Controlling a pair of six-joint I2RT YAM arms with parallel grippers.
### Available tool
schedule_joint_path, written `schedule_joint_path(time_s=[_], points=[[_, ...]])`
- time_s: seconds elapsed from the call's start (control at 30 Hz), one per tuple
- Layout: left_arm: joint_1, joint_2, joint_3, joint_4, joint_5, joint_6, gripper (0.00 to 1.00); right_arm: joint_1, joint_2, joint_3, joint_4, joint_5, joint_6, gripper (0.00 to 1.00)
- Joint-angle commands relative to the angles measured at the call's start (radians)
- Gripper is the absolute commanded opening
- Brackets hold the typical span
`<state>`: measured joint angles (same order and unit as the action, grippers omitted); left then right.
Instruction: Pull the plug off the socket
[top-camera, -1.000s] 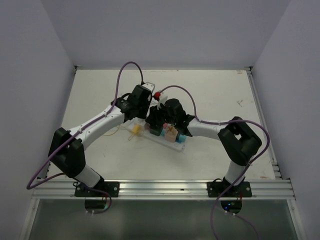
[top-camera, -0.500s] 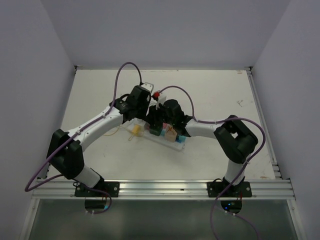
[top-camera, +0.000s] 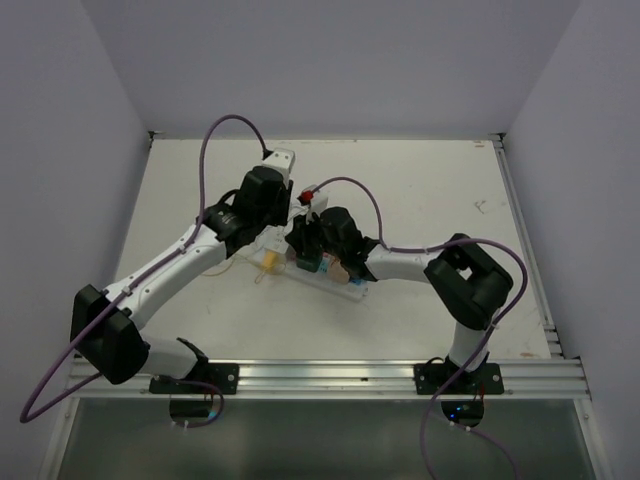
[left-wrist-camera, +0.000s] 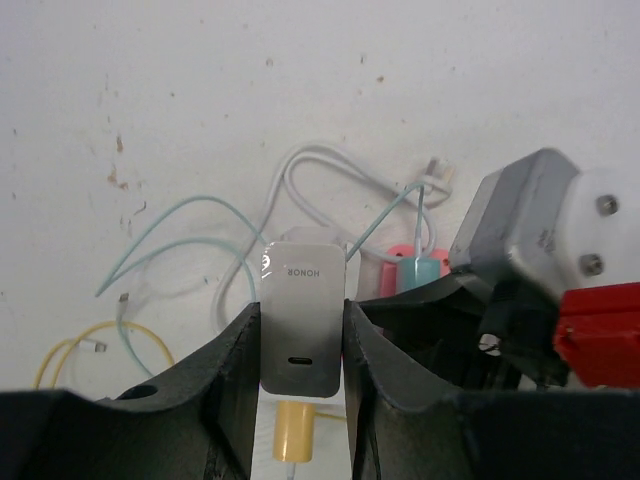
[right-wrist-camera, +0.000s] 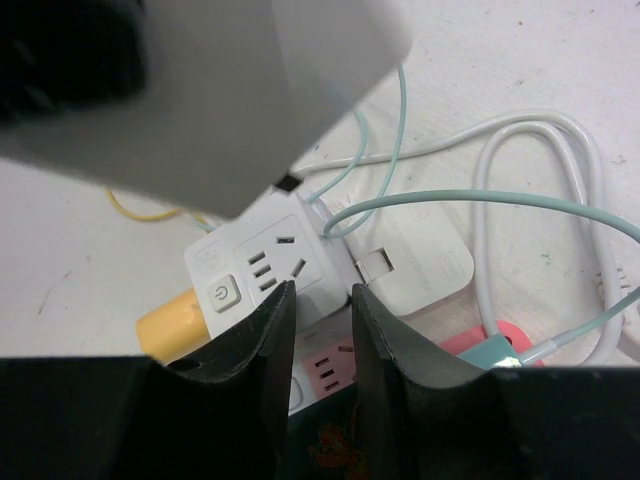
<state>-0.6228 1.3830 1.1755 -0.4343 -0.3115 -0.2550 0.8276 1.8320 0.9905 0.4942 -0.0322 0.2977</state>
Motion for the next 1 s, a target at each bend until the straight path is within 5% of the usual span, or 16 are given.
schedule_joint_path(time_s=[0.0, 0.23, 0.47, 0.73, 0.97], points=[[0.006, -0.038, 0.062, 0.132, -0.044, -0.035, 0.00, 0.007, 0.085, -0.056, -0.210, 0.087, -0.048, 0.31], [0.078, -0.039, 0.081, 0.055, -0.116, -0.085, 0.00, 0.007, 0.020, -0.021, -0.244, 0.045, -0.038, 0.36], [0.372, -0.056, 0.041, 0.058, -0.043, -0.196, 0.00, 0.007, -0.131, 0.088, -0.367, 0.000, -0.048, 0.52], [0.718, 0.121, -0.019, 0.253, 0.234, -0.372, 0.00, 0.007, -0.318, 0.136, -0.546, -0.017, -0.074, 0.68], [0.787, 0.352, 0.029, 0.514, 0.388, -0.431, 0.00, 0.007, -0.510, 0.017, -0.643, 0.029, -0.097, 0.74]])
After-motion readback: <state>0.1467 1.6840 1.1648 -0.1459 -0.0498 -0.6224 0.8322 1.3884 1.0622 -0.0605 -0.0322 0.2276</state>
